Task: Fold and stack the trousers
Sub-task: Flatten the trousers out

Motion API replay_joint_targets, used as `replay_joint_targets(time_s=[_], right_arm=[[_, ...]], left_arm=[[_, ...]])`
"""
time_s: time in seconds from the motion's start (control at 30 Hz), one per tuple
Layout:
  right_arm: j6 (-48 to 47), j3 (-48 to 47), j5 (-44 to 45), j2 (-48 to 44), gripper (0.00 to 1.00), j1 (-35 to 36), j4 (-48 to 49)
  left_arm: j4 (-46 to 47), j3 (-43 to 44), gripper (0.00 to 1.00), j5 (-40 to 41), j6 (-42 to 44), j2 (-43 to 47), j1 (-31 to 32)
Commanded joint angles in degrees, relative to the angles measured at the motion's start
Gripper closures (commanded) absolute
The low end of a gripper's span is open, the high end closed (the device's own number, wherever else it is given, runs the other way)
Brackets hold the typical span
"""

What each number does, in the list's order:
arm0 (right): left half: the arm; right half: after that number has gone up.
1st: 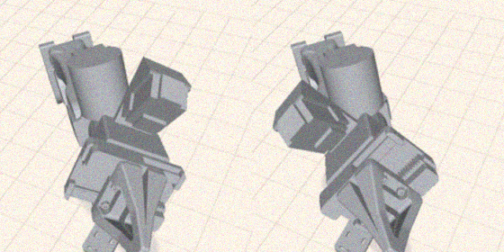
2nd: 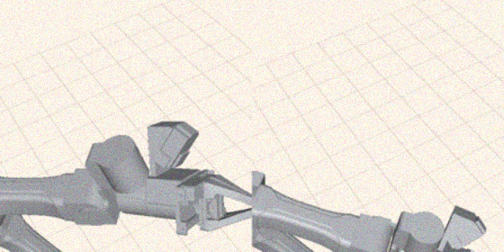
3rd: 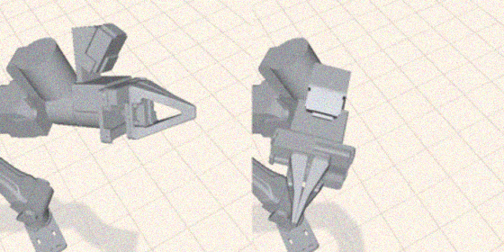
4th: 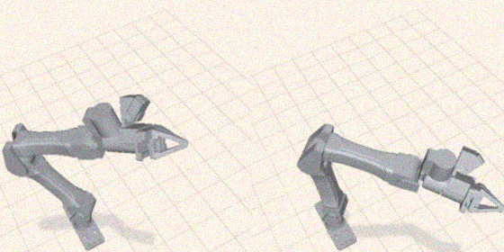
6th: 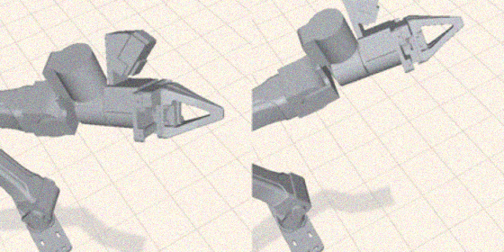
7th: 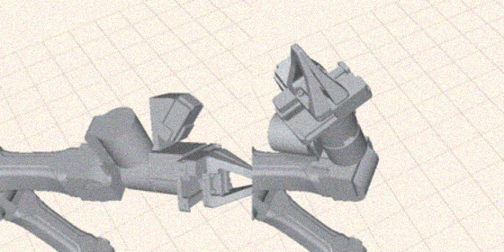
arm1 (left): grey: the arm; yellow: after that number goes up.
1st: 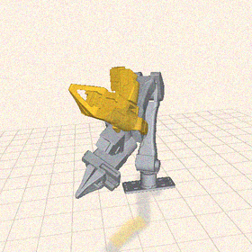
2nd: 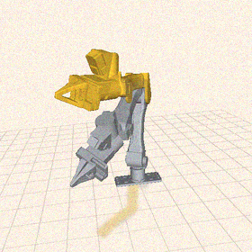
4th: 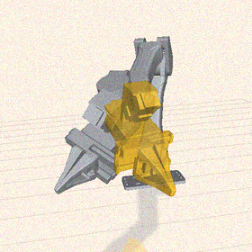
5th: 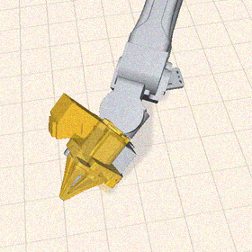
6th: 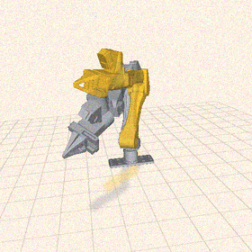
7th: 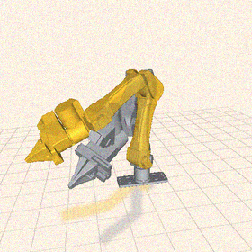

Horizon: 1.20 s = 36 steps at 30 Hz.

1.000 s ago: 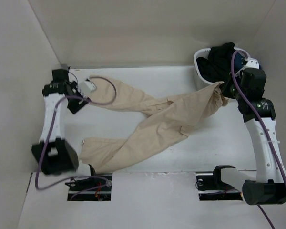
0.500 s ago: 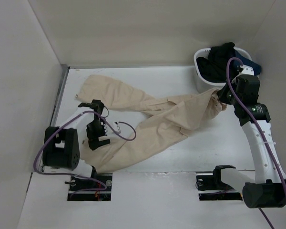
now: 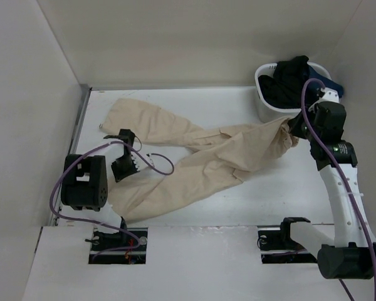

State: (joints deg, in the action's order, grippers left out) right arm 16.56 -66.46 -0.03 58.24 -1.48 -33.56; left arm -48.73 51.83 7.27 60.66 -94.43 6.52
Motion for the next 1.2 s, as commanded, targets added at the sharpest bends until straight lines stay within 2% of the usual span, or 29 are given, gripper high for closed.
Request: replay_joint_targets(time_s=[0.0, 0.07, 0.17, 0.27, 0.37, 0.47, 0.63, 0.73, 0.83, 0.9, 1.0, 1.07, 1.1, 1.13, 1.17], right_arm=[[-0.03, -5.6, -3.91, -2.51, 1.0, -0.5, 11.56], [0.23, -7.8, -6.98, -3.57, 0.99, -1.9, 17.54], [1.72, -11.05, -12.96, -1.82, 0.98, -4.54, 21.95], [3.65, -11.33, -15.25, 0.38, 0.99, -5.16, 23.45], [5.32, -8.96, -15.44, 0.13, 0.99, -5.42, 25.38], [7.61, -7.55, -15.87, -1.72, 0.99, -8.67, 25.39], [6.39, -6.5, -19.64, -7.78, 0.99, -10.08, 28.19], [6.91, -6.14, -23.69, -10.33, 0.99, -10.35, 30.13], [6.82, -5.35, -23.26, -10.95, 0.98, -10.53, 28.56], [6.38, -4.83, -21.25, -8.86, 0.98, -10.0, 26.28], [6.56, -6.83, -19.49, -1.23, 0.97, -6.58, 20.41], [7.26, -10.17, -17.55, 6.77, 0.87, -4.55, 14.6], [7.7, -12.45, -15.81, 11.06, 0.65, -3.07, 11.27], [7.7, -14.73, -14.05, 14.59, 0.37, -1.14, 8.02], [7.27, -16.93, -12.03, 17.41, 0.05, 0.62, 5.29]], left_arm=[[14.16, 5.52, 1.0, 1.78, -1.95, 1.87, -9.79], [14.98, 15.26, 1.0, 2.23, -2.92, 2.5, -15.6], [8.24, 28.98, 0.99, 0.74, -3.27, 1.19, -20.62], [5.23, 36.13, 0.97, 0.03, -3.45, 0.92, -23.09], [5.75, 37.11, 0.96, 0.55, -2.83, 1.88, -24.5], [6.28, 37.11, 0.96, 0.64, -1.43, 2.76, -26.78], [5.49, 37.2, 0.94, 0.55, 1.91, 5.65, -30.21], [1.72, 35.8, 0.91, 0.21, 5.16, 8.9, -30.13], [0.83, 32.38, 0.89, -1.11, 5.69, 10.5, -26.54], [3.45, 31.75, 0.88, -1.2, 4.91, 7.0, -23.55], [5.22, 36.65, 0.87, -0.24, 2.98, -4.22, -20.46], [3.91, 43.84, 0.81, 1.86, 1.57, -14.5, -19.84], [2.86, 47.45, 0.72, 3.35, 0.87, -18.99, -19.84], [1.81, 50.79, 0.59, 4.76, -0.01, -22.43, -19.84], [1.19, 53.26, 0.4, 5.47, -0.89, -24.29, -19.84]])
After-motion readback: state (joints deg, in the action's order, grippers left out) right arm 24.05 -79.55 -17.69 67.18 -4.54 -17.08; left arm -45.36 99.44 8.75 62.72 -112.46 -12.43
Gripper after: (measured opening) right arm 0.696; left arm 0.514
